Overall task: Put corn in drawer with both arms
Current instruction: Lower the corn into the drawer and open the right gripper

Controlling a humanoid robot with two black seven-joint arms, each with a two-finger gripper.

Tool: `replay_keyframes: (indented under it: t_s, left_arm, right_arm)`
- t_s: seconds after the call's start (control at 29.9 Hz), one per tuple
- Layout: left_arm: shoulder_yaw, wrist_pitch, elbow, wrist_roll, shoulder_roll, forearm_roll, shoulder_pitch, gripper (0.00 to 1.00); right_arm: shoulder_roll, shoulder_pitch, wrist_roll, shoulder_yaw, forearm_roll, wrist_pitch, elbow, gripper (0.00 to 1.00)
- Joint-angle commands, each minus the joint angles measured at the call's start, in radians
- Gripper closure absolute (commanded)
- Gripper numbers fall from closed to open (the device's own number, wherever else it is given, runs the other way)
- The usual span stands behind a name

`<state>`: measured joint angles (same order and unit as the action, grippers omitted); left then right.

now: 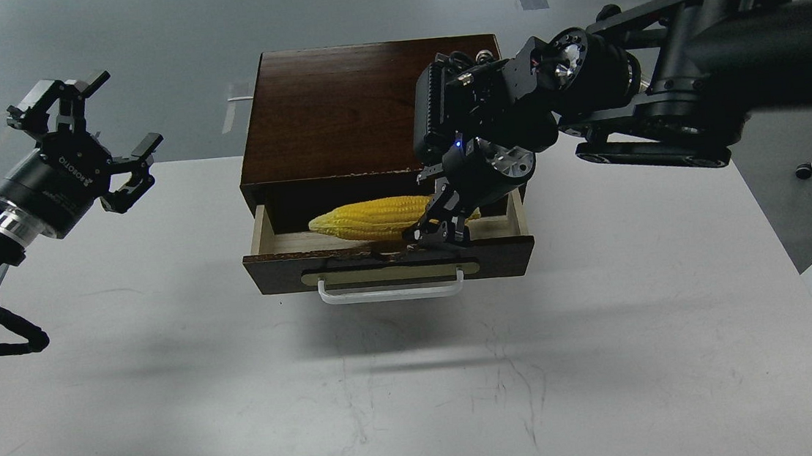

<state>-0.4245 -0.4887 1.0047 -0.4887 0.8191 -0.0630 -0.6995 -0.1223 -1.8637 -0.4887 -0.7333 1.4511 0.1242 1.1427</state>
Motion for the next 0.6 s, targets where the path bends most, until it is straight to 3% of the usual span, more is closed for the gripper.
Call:
replay_keyframes:
  t_s: [0.0, 0.57]
  left_arm:
    - [0.000, 0.000, 0.000, 0.000, 0.000, 0.000, 0.000, 0.02]
    - [-0.002, 0.000, -0.001, 0.000, -0.002, 0.000, 0.000, 0.02]
  right_arm:
    - [0.000, 0.000, 0.000, 0.000, 0.000, 0.000, 0.000, 0.39]
    - [0.000, -0.002, 0.000, 0.000, -0.001, -0.001, 0.002, 0.37]
